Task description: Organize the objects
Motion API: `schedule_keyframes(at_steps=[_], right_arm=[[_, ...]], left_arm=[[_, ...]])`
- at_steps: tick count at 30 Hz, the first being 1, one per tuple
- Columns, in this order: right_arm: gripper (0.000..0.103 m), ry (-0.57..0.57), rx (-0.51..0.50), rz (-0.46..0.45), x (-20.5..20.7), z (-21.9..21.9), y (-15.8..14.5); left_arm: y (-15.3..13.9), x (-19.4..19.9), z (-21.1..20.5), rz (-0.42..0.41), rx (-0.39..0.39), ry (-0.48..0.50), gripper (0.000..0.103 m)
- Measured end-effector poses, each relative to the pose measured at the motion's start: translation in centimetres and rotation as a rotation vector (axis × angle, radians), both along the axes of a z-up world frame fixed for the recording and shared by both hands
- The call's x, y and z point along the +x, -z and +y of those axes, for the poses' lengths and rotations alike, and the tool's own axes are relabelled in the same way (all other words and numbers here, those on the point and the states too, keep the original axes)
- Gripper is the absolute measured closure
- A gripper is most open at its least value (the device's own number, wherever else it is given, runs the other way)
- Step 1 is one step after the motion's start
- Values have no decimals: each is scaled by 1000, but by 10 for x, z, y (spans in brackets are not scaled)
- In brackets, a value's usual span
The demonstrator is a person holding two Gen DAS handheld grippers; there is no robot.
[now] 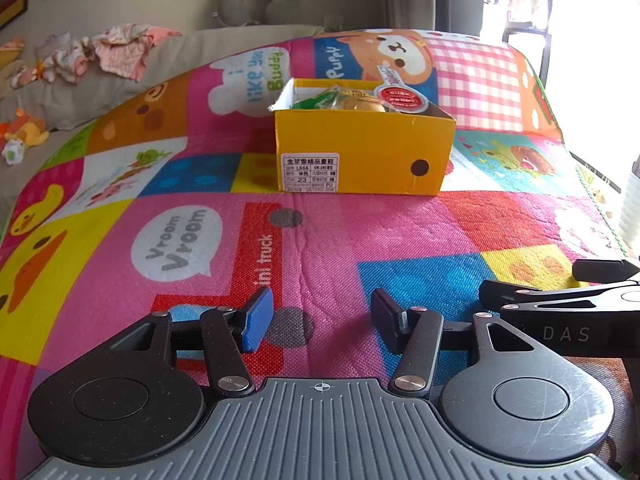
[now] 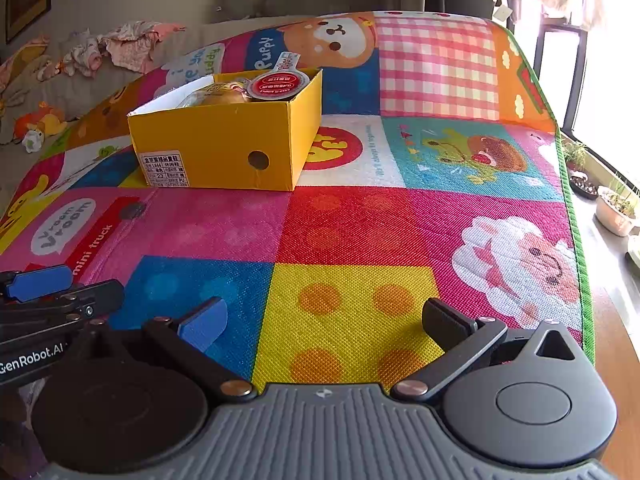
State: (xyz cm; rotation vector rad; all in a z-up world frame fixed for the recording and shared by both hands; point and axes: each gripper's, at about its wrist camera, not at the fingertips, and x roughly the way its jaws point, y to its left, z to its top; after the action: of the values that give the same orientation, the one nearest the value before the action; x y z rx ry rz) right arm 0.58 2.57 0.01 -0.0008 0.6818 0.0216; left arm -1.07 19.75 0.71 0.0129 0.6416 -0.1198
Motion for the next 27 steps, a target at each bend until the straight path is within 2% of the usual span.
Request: schedule_keyframes(at_steps=[27], right_arm=[[0,0,1,0,0,0,0]], left_arm=[[0,1,2,0,-14,0,43]])
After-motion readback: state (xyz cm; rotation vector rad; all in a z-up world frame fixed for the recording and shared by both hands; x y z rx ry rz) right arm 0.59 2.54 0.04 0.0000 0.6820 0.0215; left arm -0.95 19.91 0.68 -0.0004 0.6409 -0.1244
